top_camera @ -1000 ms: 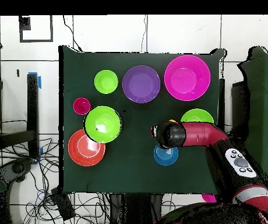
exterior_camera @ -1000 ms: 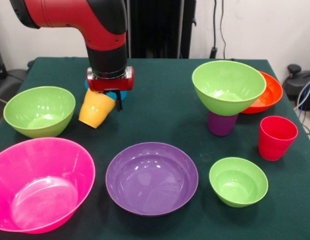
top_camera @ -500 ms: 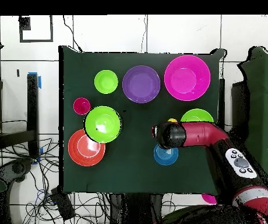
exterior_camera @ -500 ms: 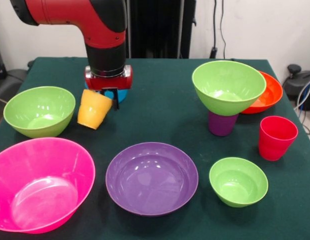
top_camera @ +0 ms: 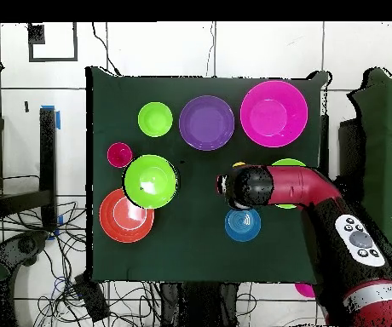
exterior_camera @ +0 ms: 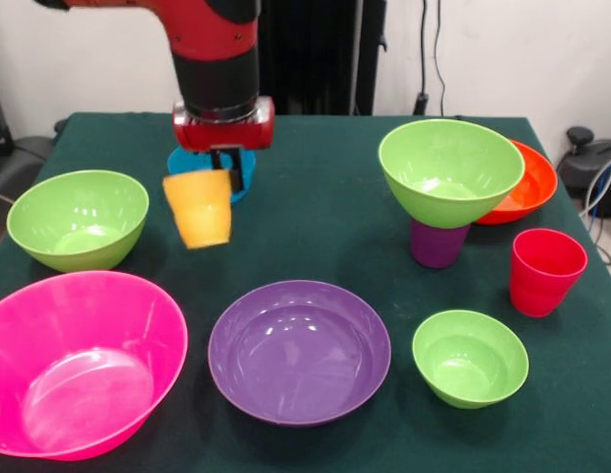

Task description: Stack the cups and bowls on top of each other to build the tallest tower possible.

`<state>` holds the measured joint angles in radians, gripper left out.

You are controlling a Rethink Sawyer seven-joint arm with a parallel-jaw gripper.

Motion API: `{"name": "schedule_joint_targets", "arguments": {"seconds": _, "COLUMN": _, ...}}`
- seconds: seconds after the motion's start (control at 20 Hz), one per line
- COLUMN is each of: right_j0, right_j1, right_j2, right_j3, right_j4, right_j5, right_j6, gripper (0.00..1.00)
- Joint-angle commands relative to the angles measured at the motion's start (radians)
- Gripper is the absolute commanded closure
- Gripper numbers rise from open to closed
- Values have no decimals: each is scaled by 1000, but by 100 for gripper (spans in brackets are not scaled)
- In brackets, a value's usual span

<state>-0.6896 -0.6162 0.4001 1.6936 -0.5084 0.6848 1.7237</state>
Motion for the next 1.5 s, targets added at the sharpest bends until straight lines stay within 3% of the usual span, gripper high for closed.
{"name": "schedule_joint_targets", "arguments": {"seconds": 0.05, "right_j0": 63, "right_j1": -79, "right_j2": 96, "right_j3": 39, "right_j4": 87, "right_j5": 195, "right_j6": -71, "gripper": 100}}
{"name": "schedule_joint_targets", "arguments": {"seconds": 0.35, "right_j0": 116, "right_j1": -123, "right_j2": 56, "right_j3": 35, "right_j4": 102, "right_j5": 282, "right_j6": -41, "gripper": 100}}
{"name": "schedule_joint_targets", "arguments": {"seconds": 1.0, "right_j0": 273, "right_j1": -180, "right_j2": -6, "right_j3": -54, "right_j4": 49, "right_j5": 649, "right_j6": -8, "gripper": 100}}
{"name": "schedule_joint_targets", "arguments": {"seconds": 1.5, "right_j0": 342, "right_j1": -181, "right_j2": 11, "right_j3": -142, "right_j4": 36, "right_j5": 795, "right_j6": 1, "gripper": 100}}
